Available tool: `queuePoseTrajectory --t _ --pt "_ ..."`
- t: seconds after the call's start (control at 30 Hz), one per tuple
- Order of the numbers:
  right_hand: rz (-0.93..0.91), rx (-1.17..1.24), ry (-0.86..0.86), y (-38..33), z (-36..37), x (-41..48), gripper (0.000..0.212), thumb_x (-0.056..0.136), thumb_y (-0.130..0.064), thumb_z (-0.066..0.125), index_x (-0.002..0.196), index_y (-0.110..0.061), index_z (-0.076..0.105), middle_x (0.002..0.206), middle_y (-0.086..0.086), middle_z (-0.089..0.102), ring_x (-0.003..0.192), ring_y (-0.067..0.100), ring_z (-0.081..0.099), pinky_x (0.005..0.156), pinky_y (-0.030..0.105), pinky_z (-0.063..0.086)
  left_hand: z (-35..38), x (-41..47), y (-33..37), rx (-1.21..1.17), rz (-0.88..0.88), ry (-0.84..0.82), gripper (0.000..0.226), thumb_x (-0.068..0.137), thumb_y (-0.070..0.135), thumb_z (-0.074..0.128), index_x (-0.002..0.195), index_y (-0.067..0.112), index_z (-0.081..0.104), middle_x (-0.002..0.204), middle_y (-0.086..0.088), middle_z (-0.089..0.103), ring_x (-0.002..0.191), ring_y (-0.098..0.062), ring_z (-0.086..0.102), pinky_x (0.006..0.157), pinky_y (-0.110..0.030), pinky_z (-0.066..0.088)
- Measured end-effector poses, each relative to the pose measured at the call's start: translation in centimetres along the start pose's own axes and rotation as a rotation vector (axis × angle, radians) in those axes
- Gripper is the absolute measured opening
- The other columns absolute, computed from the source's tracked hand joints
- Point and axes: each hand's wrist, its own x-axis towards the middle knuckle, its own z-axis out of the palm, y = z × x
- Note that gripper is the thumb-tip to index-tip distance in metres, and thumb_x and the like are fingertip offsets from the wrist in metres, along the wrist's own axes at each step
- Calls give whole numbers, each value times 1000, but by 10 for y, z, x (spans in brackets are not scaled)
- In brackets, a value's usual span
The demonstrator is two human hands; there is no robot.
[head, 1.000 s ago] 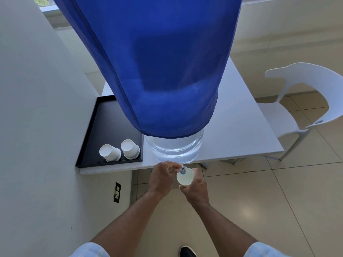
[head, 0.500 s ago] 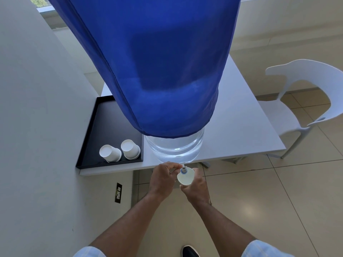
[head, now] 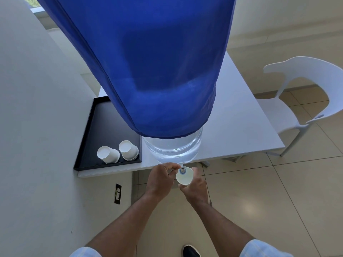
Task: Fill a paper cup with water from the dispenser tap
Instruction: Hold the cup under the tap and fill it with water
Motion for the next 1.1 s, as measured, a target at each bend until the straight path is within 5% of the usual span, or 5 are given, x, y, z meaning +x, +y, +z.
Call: queuePoseTrajectory --t 0.13,0.47,0.93,1.1 --pt "-8 10 -4 1 0 0 65 68 -21 92 120 -26 53 99 -5 67 88 16 65 60 8 40 -1 0 -1 37 19 -5 14 96 20 76 107 23 84 101 11 84 83 1 76 77 -39 68" --pt "-35 44 4 9 6 1 61 70 -19 90 119 -26 54 97 -6 66 86 14 64 59 8 43 -1 0 -2 35 18 -15 14 96 24 75 107 24 84 99 10 84 72 -9 78 69 -42 69" --pt "-47 95 16 7 7 -1 60 72 -17 90 120 -26 55 95 -5 67 84 13 64 58 5 43 -5 1 6 163 102 1 16 98 25 73 111 25 83 105 10 85 74 -11 78 79 -40 67" --pt "-52 99 21 6 6 -2 60 72 -18 90 121 -25 56 95 -5 68 84 13 64 60 4 43 -6 5 4 197 146 -13 16 99 27 72 111 25 84 105 10 85 56 9 61 79 -32 65"
